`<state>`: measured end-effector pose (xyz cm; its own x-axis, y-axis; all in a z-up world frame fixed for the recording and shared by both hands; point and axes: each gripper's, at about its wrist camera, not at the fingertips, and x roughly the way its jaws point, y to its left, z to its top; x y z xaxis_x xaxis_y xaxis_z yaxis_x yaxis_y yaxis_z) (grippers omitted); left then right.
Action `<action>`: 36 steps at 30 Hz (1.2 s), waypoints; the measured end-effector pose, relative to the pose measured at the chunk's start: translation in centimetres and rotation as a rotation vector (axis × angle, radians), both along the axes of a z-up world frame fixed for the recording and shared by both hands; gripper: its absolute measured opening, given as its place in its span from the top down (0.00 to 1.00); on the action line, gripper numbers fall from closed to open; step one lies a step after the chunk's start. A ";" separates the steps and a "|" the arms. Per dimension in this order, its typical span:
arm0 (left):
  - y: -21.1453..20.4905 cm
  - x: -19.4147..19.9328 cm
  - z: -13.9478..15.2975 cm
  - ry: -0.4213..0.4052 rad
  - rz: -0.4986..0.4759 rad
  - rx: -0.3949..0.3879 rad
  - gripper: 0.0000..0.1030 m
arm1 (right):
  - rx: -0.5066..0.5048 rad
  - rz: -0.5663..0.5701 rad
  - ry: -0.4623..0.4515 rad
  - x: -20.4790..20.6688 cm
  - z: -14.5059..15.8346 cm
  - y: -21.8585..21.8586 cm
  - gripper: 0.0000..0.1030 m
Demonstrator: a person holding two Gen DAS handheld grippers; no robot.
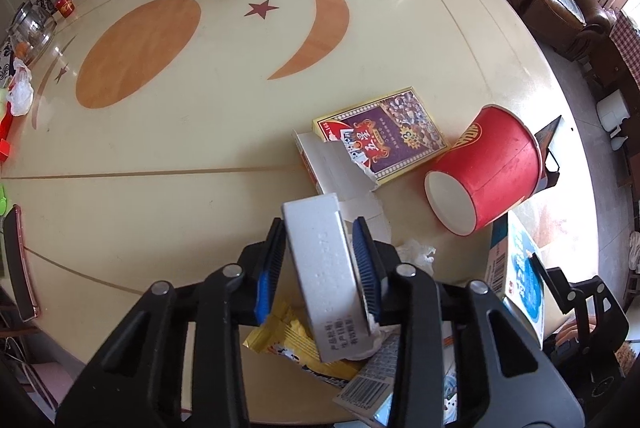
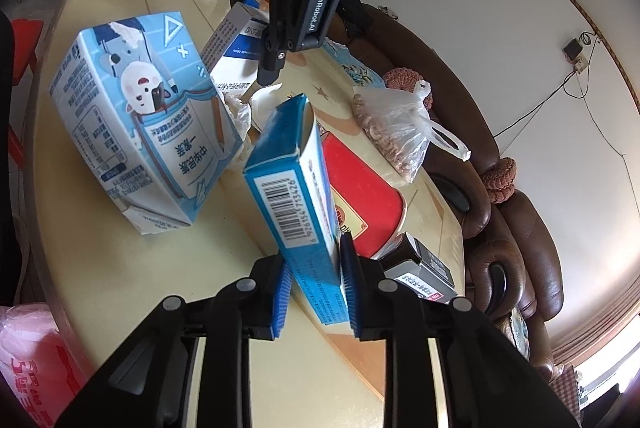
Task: Collect trash
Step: 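Close the left tool on the white box while the right tool grasps the blue box, then carry the white box in the left tool while the right tool carries the blue box to the bin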
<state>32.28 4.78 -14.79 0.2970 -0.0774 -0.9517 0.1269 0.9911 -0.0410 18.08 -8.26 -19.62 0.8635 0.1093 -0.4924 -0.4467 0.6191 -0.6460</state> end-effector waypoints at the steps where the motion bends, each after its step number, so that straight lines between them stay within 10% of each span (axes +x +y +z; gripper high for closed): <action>1: 0.0 0.0 0.0 0.002 -0.001 0.007 0.74 | 0.004 -0.003 0.006 -0.1 0.1 -0.1 0.78; 36: 0.8 -8.9 8.5 -0.202 -0.048 0.020 0.80 | 0.261 -0.208 0.151 -3.7 8.7 -5.0 0.79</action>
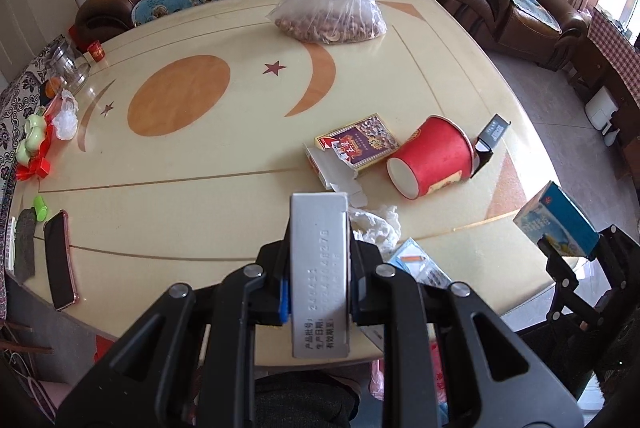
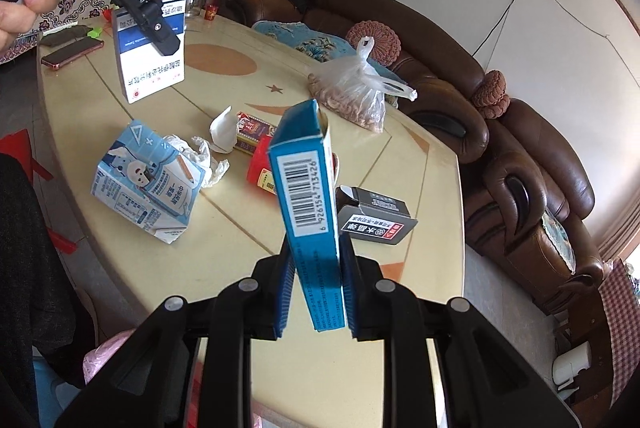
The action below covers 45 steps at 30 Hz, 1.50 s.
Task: Collect trash
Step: 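Carry the white box in the left tool while the right tool carries the blue box to the bin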
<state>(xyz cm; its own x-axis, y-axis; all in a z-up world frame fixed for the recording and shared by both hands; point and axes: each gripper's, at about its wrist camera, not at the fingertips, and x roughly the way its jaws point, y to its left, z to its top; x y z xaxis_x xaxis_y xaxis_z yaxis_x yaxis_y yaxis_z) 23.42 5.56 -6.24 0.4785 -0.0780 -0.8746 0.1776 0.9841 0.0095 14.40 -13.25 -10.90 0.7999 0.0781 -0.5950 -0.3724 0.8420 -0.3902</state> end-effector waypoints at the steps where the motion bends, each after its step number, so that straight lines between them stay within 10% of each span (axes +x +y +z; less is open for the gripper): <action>1: -0.1 -0.8 0.3 -0.005 -0.008 -0.002 0.80 | 0.002 -0.003 -0.003 -0.6 0.4 0.0 0.79; 23: -3.9 -16.8 2.0 -0.047 -0.184 -0.042 0.80 | 0.016 -0.060 -0.018 -14.2 4.6 -0.1 0.79; 45: -7.4 -21.3 -3.1 0.041 -0.292 -0.060 0.80 | 0.058 -0.085 0.082 -18.2 2.3 0.3 0.79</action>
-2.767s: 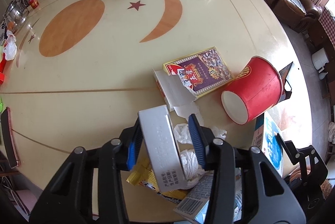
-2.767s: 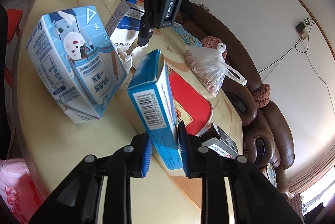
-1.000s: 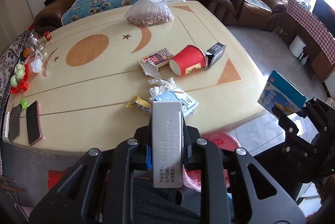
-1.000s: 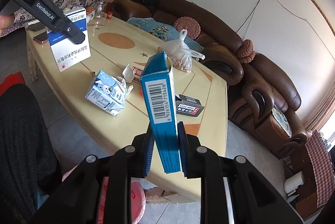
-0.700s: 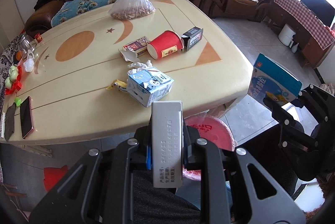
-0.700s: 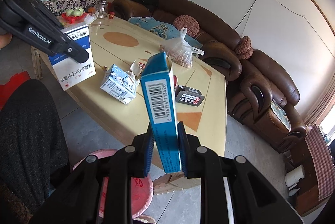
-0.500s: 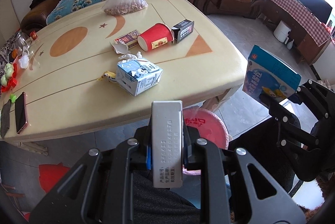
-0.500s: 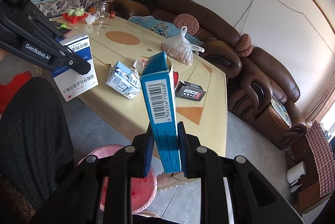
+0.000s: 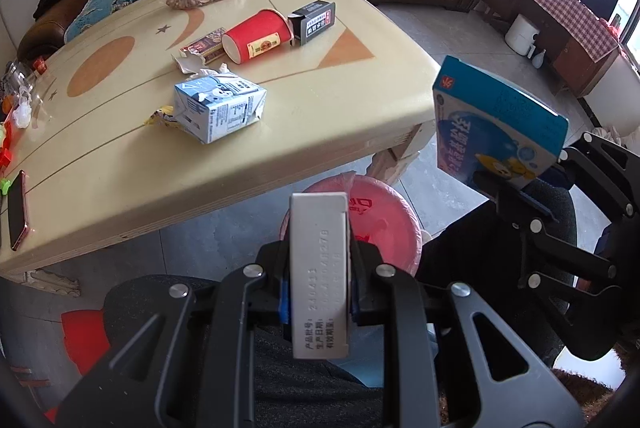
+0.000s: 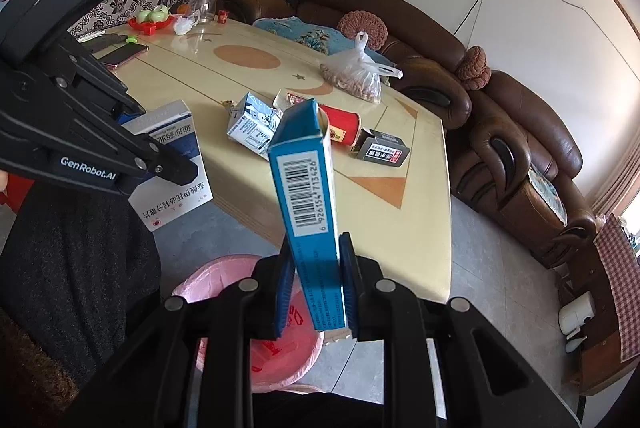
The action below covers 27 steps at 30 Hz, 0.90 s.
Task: Collect trash
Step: 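Carry the white box in the left tool while the right tool carries the blue box to the bin, then open the left tool over the pink bin while the right tool releases the blue box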
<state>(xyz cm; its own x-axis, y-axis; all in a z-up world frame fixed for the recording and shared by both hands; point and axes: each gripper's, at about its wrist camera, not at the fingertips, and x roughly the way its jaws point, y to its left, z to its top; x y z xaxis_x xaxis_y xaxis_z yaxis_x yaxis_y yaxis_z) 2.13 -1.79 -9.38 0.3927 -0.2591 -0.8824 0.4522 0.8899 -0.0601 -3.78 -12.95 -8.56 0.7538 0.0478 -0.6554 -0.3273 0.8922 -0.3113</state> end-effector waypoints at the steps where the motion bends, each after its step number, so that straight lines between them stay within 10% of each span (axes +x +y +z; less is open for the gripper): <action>1: -0.1 0.0 -0.4 0.006 -0.004 0.001 0.80 | 0.005 -0.004 0.009 0.0 -0.3 0.0 0.79; 27: -2.9 3.0 -14.3 0.278 -0.033 0.005 0.80 | 0.222 -0.198 0.340 3.9 -12.3 -3.2 0.79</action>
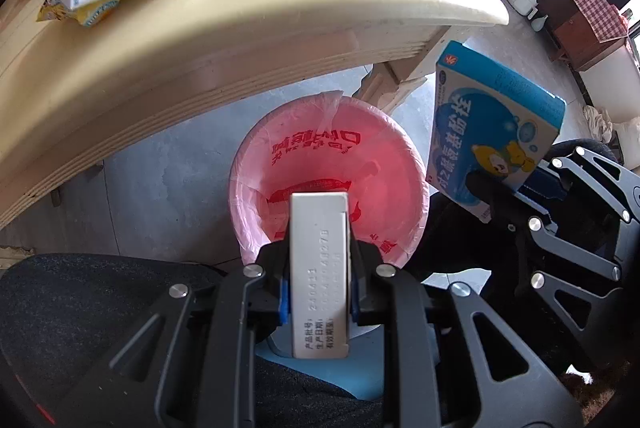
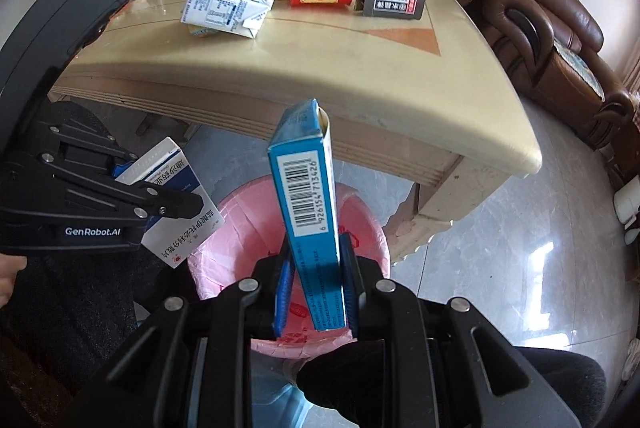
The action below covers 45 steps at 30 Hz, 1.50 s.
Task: Collect trash
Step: 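Open the left tool over the pink bin while the right tool releases the blue box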
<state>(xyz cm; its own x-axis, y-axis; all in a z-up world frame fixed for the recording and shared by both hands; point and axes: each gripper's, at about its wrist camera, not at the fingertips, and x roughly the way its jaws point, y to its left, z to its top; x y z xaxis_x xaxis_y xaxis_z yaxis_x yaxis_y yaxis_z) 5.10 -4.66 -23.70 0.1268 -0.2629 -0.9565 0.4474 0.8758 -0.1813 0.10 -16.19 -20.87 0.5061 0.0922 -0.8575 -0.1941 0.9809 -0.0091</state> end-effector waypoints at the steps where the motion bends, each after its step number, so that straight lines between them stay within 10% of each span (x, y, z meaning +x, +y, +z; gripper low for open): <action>1: -0.1 0.2 -0.6 0.011 0.002 0.003 0.80 | 0.005 -0.009 0.013 0.3 -0.7 -0.1 0.79; 27: -1.5 2.4 -11.2 0.231 0.027 0.112 0.80 | 0.042 -0.058 0.230 4.9 -10.0 -1.2 0.79; 45: -1.2 3.6 -14.0 0.397 0.085 -0.034 0.80 | 0.075 -0.049 0.270 5.5 -11.3 -1.6 0.78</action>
<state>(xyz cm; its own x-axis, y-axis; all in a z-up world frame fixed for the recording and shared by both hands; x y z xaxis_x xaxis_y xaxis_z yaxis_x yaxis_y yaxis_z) 8.75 -5.85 -37.65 -0.2279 -0.2995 -0.9265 0.2631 0.8972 -0.3547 5.63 -17.78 -32.15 0.2657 0.1415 -0.9536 -0.1318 0.9852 0.1095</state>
